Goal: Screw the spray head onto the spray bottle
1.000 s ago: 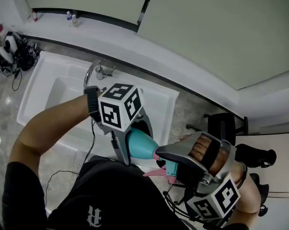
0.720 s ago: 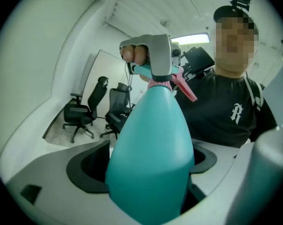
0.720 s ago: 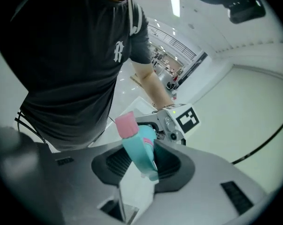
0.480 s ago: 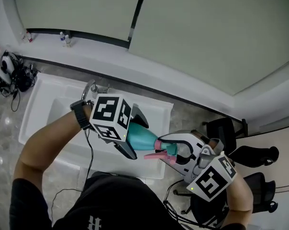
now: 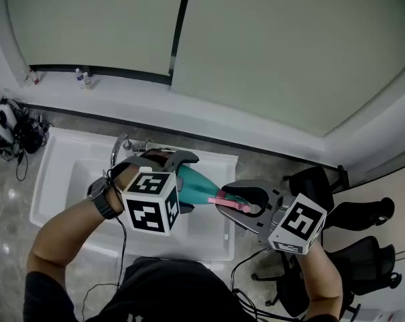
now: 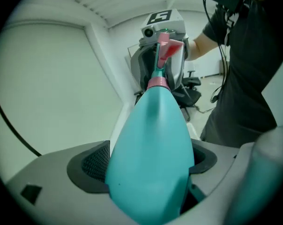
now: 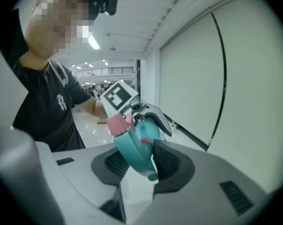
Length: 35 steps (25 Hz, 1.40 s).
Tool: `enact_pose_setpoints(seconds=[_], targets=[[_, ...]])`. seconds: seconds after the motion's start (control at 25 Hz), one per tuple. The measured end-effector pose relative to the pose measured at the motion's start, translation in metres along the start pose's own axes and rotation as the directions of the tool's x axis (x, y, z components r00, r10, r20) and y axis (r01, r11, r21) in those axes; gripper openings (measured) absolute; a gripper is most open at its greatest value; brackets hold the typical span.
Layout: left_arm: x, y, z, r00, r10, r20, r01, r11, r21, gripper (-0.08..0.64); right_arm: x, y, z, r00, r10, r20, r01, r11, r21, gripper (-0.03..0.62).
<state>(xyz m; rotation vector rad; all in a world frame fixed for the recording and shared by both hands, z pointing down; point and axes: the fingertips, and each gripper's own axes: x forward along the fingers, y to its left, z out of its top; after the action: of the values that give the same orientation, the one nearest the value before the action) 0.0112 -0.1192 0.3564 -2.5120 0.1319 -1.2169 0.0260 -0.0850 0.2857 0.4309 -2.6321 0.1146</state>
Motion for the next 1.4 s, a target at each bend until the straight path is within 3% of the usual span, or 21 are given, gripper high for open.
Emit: enact_pose_setpoints(seconds=[0.12, 0.28, 0.48, 0.76, 0.84, 0.92, 1.0, 1.2, 1.28, 1.4], targets=[[-0.002, 0.014, -0.004, 0.988, 0.144, -0.052, -0.14, 0.987, 0.081, 0.468, 0.002, -0.009, -0.003, 0.999, 0.003, 0.051, -0.011, 0.986, 0.168, 0.129], [-0.007, 0.023, -0.006, 0.949, 0.303, -0.085, -0.28, 0.936, 0.212, 0.462, 0.006, -0.014, -0.01, 0.993, 0.021, 0.117, -0.064, 0.925, 0.376, 0.129], [-0.014, 0.033, -0.003, 0.877, 0.478, -0.053, -0.434, 0.834, 0.34, 0.459, 0.007, -0.021, -0.016, 0.975, 0.049, 0.215, -0.173, 0.778, 0.604, 0.129], [-0.022, 0.043, 0.003, 0.787, 0.617, 0.022, -0.559, 0.696, 0.451, 0.442, 0.009, -0.035, -0.02, 0.953, 0.032, 0.301, -0.264, 0.574, 0.775, 0.129], [-0.022, 0.042, -0.003, 0.786, 0.617, 0.025, -0.559, 0.694, 0.455, 0.433, 0.014, -0.036, -0.018, 0.951, 0.02, 0.309, -0.27, 0.54, 0.797, 0.129], [-0.018, 0.041, -0.012, 0.807, 0.59, -0.004, -0.531, 0.729, 0.433, 0.426, 0.021, -0.035, -0.019, 0.954, 0.019, 0.298, -0.261, 0.535, 0.804, 0.129], [-0.012, 0.042, -0.018, 0.82, 0.571, -0.045, -0.501, 0.752, 0.429, 0.428, 0.023, -0.034, -0.021, 0.96, 0.02, 0.279, -0.243, 0.55, 0.799, 0.129], [0.004, 0.045, -0.028, 0.822, 0.552, -0.142, -0.419, 0.754, 0.506, 0.437, 0.018, -0.03, -0.021, 0.978, 0.023, 0.209, -0.178, 0.621, 0.763, 0.129], [0.004, 0.046, -0.027, 0.825, 0.546, -0.143, -0.414, 0.757, 0.506, 0.437, 0.018, -0.029, -0.02, 0.98, 0.026, 0.199, -0.171, 0.62, 0.765, 0.129], [0.003, 0.045, -0.026, 0.834, 0.537, -0.126, -0.415, 0.762, 0.498, 0.426, 0.02, -0.028, -0.02, 0.981, 0.022, 0.195, -0.17, 0.593, 0.787, 0.129]])
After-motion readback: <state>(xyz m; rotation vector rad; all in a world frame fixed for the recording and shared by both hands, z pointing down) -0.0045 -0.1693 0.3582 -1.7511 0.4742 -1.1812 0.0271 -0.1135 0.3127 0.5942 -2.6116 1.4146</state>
